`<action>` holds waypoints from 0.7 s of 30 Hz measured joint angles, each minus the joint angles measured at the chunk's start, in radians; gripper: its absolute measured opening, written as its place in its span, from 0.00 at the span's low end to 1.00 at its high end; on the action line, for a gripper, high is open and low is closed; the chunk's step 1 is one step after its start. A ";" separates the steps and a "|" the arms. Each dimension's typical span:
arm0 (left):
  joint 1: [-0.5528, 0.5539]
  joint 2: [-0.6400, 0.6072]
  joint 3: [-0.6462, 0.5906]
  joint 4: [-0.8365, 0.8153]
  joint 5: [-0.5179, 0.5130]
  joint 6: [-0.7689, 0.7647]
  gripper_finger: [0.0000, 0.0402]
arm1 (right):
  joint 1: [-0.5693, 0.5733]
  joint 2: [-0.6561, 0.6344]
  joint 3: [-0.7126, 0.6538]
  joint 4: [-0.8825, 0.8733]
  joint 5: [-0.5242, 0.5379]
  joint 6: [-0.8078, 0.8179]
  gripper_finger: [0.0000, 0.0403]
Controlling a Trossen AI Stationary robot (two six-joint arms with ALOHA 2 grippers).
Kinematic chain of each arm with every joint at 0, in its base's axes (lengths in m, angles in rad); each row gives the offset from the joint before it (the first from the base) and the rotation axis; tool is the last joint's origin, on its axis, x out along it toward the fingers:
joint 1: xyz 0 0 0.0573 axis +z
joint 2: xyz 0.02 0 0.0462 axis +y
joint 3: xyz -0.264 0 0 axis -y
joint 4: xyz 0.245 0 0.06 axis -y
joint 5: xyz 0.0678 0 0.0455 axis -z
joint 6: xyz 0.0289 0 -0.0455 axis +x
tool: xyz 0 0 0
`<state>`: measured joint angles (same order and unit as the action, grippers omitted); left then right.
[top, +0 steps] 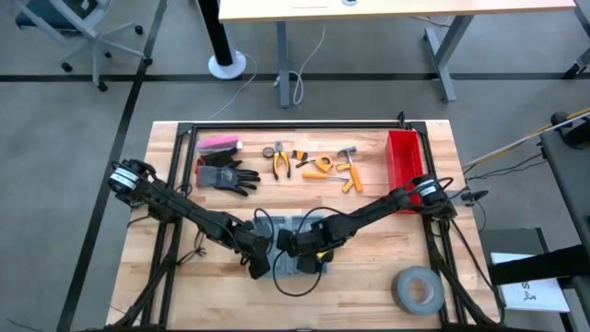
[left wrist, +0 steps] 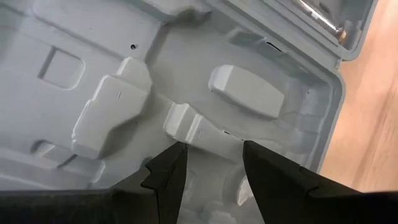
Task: Prefit tool cases
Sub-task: Remove the flathead screwdriver from the pre-fit tool case
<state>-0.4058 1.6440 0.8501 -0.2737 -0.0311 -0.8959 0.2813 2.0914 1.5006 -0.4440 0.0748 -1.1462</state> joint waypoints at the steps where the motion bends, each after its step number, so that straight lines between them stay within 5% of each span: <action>1: 0.000 0.000 0.000 0.000 0.000 0.000 0.41 | 0.000 0.000 0.000 0.001 0.003 0.005 0.05; 13: 0.000 0.000 0.001 0.011 -0.005 0.011 0.41 | 0.002 -0.030 0.002 -0.109 0.068 0.080 0.25; 21: 0.000 0.000 0.001 0.008 -0.005 0.012 0.41 | 0.015 -0.030 -0.003 -0.099 0.059 0.101 0.31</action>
<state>-0.4057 1.6440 0.8509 -0.2661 -0.0357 -0.8837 0.2962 2.0617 1.4975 -0.5426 0.1334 -1.0451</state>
